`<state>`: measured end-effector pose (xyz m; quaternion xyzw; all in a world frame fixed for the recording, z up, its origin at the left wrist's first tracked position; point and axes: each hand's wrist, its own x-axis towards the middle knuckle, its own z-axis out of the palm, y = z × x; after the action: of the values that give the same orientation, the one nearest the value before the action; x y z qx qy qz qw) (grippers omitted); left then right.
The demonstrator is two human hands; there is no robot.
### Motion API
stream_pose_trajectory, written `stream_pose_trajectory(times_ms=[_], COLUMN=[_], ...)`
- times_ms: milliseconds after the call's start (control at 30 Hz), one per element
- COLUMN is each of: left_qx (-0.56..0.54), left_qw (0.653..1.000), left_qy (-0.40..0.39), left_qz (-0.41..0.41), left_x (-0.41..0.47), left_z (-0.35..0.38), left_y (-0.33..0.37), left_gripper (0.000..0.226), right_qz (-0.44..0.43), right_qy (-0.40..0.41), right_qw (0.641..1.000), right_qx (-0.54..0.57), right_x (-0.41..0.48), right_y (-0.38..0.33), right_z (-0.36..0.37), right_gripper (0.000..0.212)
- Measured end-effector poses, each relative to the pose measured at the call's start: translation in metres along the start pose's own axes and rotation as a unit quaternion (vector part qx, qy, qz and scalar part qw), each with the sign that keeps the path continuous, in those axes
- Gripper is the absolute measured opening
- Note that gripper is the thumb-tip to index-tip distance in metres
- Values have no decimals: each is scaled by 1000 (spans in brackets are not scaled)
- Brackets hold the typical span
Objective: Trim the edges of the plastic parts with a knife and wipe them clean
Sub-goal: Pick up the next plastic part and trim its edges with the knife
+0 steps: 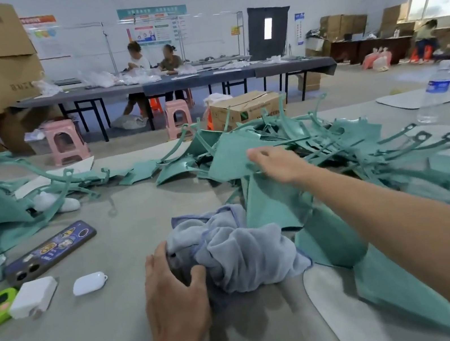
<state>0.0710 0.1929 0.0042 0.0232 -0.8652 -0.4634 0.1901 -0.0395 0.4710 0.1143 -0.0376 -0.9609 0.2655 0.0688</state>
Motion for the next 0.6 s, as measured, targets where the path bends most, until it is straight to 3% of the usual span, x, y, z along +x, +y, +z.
stream_pose_trajectory(times_ms=[67,133,200,333,600], left_qx=[-6,-12,-26,-43,-45], left_qw=[1000,999,998,992,990], left_qy=[-6,-31,-61,-113,-128], left_qz=[22,27,21,40,44], left_x=[1,4,5,7,3], left_z=[0,2,3,7,4], left_y=[-2,-4,-7,-8,1], left_gripper=[66,69,74,72,68], right_qz=[93,196,230,189,97], right_qy=[31,-41,-98,-37,20], right_qw=[994,972,958,966,988], right_qx=[-43,-122,-138,-172,-117], right_x=[11,13,16,23,7], right_y=[26,51,61,34,-2], right_z=[-15,-18,-8,25,42], right_gripper=[58,68,83,108,90])
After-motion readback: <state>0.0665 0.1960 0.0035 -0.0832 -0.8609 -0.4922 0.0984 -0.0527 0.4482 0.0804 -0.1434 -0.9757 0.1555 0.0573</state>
